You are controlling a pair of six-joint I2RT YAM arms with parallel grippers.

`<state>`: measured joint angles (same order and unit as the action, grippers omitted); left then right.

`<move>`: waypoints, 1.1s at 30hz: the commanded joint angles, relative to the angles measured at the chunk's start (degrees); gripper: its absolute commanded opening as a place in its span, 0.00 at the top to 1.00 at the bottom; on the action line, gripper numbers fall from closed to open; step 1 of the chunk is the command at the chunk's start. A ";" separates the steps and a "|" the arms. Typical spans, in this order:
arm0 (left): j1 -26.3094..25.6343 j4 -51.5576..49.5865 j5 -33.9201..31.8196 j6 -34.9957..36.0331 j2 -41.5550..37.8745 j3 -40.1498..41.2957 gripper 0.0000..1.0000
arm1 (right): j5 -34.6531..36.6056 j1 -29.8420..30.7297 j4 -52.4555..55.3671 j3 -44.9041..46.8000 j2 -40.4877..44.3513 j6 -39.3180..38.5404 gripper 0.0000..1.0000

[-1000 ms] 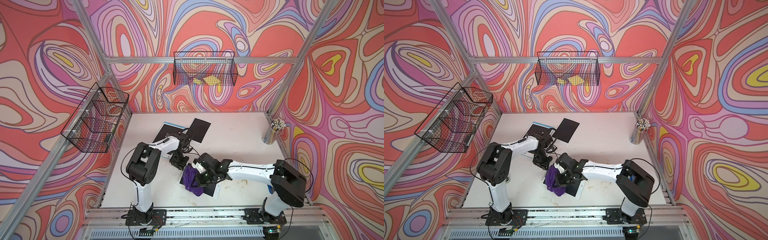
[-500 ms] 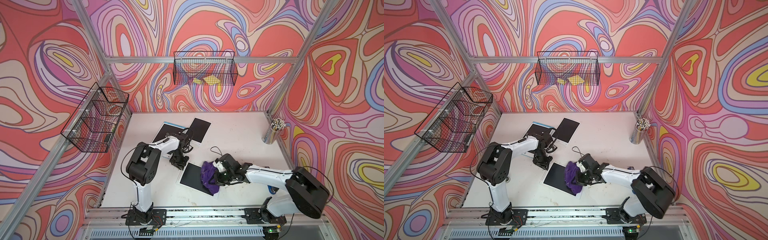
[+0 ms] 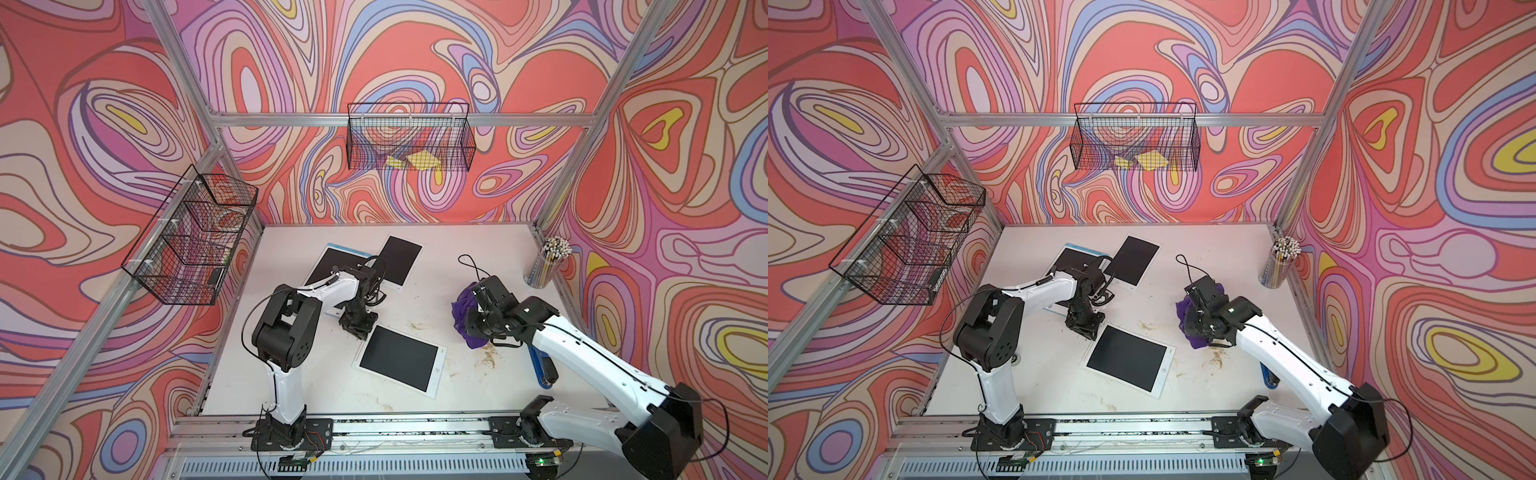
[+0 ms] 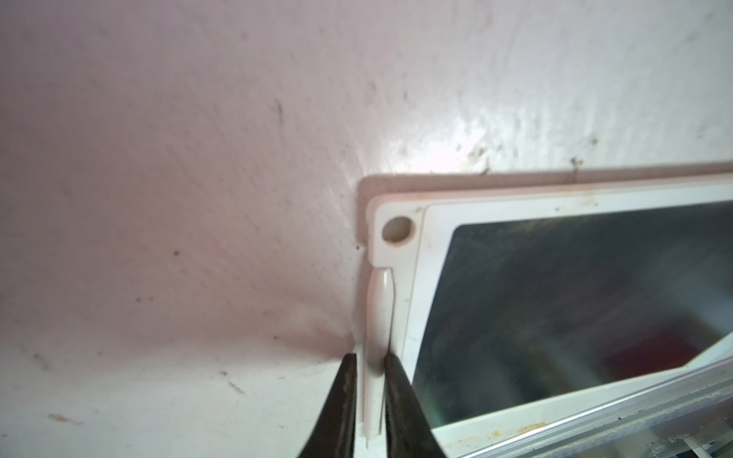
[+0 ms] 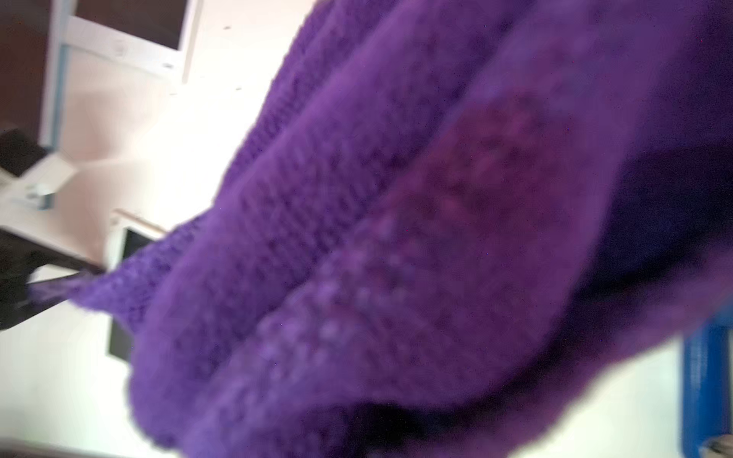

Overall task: Wipe the drawing tablet
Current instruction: Place the cleaning item at the center of the board.

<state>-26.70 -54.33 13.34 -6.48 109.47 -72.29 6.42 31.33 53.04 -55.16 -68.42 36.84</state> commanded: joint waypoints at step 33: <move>-3.99 13.56 16.24 -26.75 -35.08 21.92 0.58 | -18.00 10.53 -9.06 2.50 -3.72 -1.50 0.13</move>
<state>-30.65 -42.92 30.57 -27.88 76.27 -53.17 -3.14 41.41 48.31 -56.55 -73.08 32.25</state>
